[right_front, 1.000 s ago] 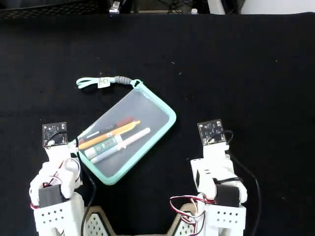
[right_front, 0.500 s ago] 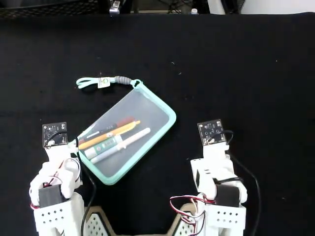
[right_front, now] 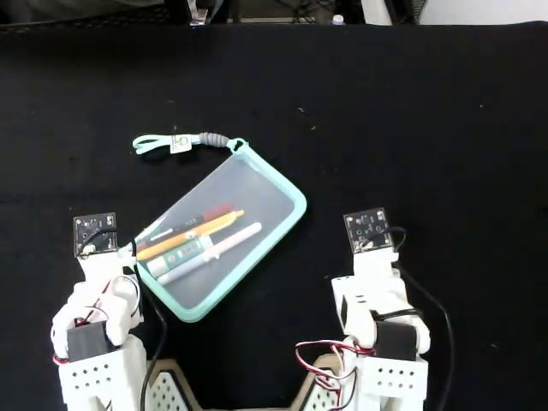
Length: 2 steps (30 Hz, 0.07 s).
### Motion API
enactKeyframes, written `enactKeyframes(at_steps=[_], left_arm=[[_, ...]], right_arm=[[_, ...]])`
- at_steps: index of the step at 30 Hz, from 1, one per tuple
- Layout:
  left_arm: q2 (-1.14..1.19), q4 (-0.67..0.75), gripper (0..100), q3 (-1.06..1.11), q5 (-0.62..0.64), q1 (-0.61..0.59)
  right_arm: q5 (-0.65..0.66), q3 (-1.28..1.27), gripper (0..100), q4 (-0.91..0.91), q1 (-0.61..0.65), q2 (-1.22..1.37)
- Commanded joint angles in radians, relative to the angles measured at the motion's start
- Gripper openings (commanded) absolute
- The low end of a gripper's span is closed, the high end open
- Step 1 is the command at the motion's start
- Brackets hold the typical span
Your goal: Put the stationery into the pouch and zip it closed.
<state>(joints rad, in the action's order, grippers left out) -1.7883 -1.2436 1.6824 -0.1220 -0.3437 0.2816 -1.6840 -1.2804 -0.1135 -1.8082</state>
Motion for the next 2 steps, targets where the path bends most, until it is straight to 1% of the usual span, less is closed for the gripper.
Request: enactKeyframes(at_steps=[1, 2], left_arm=[[0.002, -0.009, 3, 0.018, 0.008, -0.007], [0.002, -0.009, 3, 0.018, 0.008, -0.007]], right_arm=[[-0.003, -0.002, 1.4, -0.006, 0.003, -0.045], [-0.003, -0.002, 1.4, -0.006, 0.003, -0.045]])
